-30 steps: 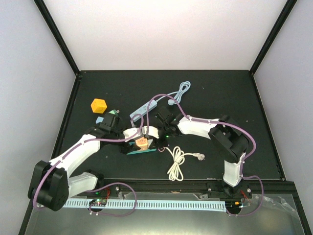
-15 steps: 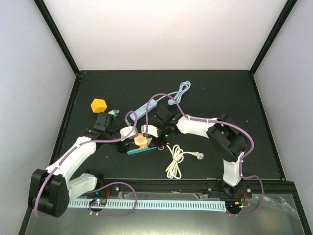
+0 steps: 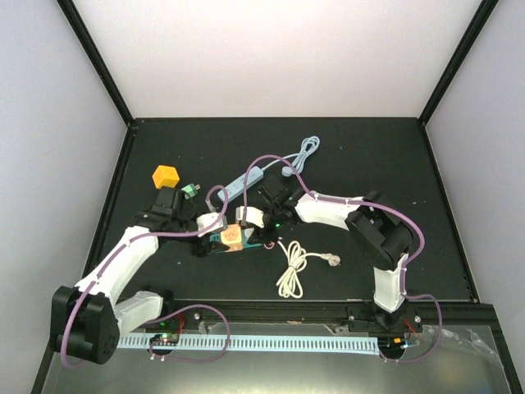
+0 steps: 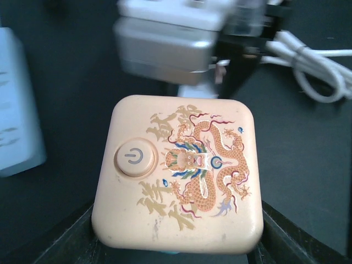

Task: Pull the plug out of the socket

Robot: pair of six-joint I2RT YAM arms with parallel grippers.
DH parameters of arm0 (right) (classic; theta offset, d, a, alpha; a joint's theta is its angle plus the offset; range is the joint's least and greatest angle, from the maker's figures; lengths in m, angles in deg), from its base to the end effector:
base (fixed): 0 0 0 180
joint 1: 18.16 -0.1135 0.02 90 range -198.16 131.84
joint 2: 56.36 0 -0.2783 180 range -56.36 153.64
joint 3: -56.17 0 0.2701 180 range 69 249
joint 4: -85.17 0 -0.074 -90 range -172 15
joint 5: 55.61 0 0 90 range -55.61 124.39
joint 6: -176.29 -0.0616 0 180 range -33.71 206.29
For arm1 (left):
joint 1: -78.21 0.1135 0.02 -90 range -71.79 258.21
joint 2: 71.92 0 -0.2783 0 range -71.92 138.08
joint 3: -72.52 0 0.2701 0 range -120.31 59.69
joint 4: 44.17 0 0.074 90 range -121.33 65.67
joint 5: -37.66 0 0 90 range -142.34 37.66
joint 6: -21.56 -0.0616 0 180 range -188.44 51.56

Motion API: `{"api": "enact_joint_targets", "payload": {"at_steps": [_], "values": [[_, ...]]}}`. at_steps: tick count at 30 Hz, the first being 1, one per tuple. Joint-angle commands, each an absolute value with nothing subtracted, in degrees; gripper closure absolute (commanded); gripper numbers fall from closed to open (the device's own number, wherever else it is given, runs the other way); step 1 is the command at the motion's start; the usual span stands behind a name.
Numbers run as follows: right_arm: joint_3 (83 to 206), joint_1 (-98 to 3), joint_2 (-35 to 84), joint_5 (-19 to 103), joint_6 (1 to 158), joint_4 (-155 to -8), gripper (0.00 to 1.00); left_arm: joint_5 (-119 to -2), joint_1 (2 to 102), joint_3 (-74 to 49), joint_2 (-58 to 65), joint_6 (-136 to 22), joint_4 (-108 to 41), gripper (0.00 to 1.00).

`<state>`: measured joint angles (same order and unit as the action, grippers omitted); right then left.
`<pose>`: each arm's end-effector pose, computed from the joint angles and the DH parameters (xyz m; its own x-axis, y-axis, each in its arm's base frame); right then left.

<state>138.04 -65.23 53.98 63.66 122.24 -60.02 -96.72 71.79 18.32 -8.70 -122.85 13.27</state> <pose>0.2583 0.3219 0.1316 -0.0296 -0.7837 -0.6204 -0.9954 -0.0333 0.0896 0.2024 -0.0661 0.2114 -0.2395 0.6118 -0.7539 0.9489 0.3118 -0.0484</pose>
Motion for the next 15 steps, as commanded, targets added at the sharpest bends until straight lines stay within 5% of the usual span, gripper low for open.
{"api": "enact_joint_targets", "payload": {"at_steps": [1, 8, 15], "values": [[136.0, -65.4, 56.1, 59.5, 122.8, -54.9, 0.99, -91.6, 77.3, 9.7, -6.9, -130.6, 22.0, 0.83], [136.4, -65.5, 56.1, 59.7, 123.0, -54.2, 0.90, -71.5, 81.2, 6.6, -3.4, -138.3, 27.4, 0.82], [136.9, -65.5, 54.9, 59.8, 123.0, -53.8, 0.62, -54.6, 81.6, 7.0, 0.2, -140.0, 25.7, 0.81]]}}
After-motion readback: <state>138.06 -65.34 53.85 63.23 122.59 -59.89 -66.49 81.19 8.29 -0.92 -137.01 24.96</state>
